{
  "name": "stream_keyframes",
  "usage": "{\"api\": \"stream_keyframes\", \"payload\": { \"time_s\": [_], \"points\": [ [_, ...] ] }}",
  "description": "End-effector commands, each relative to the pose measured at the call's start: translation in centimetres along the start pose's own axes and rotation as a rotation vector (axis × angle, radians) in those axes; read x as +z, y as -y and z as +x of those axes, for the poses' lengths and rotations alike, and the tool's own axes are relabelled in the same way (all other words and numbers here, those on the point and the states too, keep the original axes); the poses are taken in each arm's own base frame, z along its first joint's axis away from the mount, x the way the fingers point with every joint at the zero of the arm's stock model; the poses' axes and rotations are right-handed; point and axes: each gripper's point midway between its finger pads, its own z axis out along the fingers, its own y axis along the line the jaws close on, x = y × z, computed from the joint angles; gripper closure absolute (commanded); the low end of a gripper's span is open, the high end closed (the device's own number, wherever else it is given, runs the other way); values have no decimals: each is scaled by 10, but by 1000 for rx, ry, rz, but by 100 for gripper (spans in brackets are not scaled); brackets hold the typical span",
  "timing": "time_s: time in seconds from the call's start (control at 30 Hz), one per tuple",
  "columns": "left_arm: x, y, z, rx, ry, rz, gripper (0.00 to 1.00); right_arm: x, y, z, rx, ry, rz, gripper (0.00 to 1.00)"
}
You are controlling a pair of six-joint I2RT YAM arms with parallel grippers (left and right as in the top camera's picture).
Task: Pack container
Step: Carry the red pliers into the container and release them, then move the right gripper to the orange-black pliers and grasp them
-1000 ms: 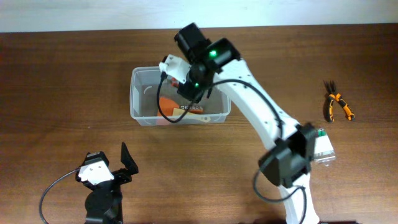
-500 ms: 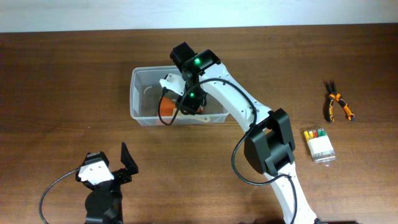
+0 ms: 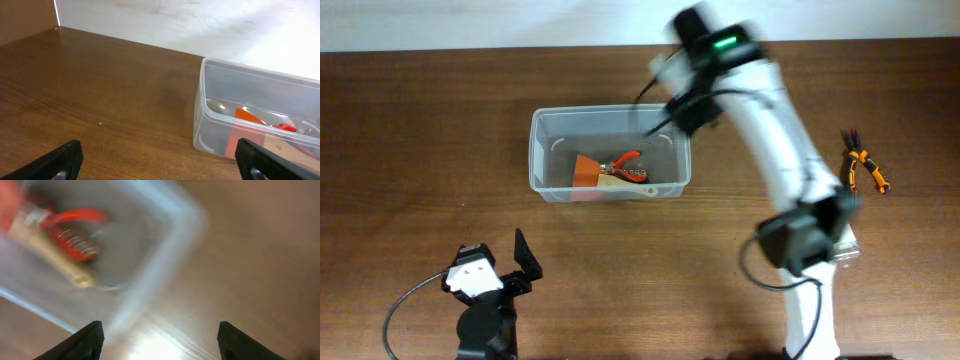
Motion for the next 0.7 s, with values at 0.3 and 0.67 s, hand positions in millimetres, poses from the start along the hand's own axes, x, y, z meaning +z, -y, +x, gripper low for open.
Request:
{"api": "stream_keyframes", "payload": {
  "time_s": [0.3, 0.67],
  "points": [
    [0, 0, 1, 10, 0, 0, 1, -142, 177, 131, 590, 172, 172, 27],
    [0, 0, 1, 10, 0, 0, 1, -59, 222, 225, 811, -70, 118, 26]
  ]
}}
